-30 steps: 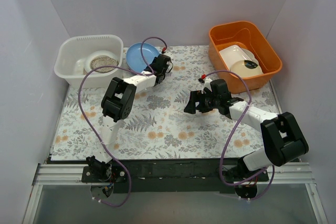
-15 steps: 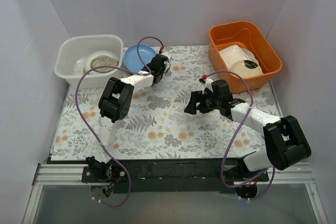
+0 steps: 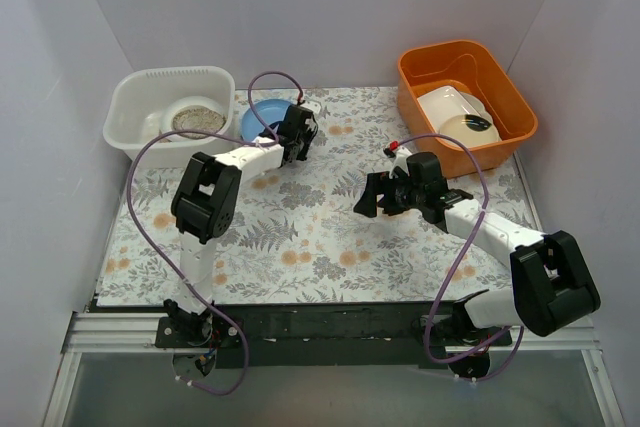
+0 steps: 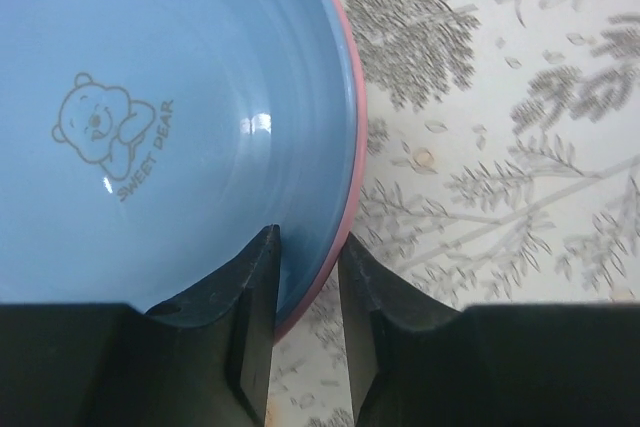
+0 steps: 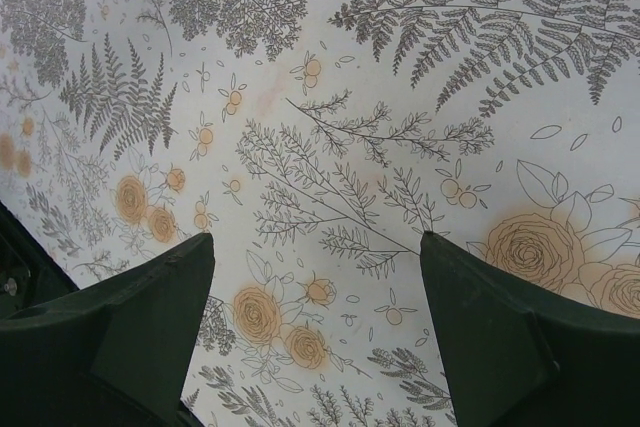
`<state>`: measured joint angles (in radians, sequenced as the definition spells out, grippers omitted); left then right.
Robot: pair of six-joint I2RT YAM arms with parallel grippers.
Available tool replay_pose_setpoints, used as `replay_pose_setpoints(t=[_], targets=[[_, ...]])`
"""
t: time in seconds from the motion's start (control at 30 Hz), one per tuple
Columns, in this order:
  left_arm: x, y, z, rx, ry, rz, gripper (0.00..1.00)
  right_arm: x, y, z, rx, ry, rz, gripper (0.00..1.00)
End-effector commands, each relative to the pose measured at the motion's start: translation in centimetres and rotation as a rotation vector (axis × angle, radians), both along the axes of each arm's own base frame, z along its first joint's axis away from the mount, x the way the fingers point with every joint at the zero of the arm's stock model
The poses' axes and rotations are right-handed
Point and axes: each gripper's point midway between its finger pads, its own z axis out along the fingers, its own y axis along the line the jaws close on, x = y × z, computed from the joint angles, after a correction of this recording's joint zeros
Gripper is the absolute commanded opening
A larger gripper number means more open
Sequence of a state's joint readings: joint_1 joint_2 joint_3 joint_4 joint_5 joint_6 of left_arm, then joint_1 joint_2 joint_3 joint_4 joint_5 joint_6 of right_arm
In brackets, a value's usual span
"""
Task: Place the plates into the plastic bin on the countertop
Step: Move the plate to the center of the board.
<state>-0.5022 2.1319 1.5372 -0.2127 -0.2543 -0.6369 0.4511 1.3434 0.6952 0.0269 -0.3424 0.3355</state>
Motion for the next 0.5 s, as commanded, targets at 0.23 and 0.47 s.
replay_pose_setpoints(t=[0.23, 0.47], targets=[[-11.7, -4.4, -0.5, -0.187, 0.244, -0.145, 0.00, 0.9, -0.8, 0.8, -0.024, -0.042, -0.017, 0.91], [-17.4, -6.3, 0.1, -0.242, 0.307, -0.200, 0.00, 1.2, -1.1, 1.1, -0.027, -0.057, -0.023, 0.91]])
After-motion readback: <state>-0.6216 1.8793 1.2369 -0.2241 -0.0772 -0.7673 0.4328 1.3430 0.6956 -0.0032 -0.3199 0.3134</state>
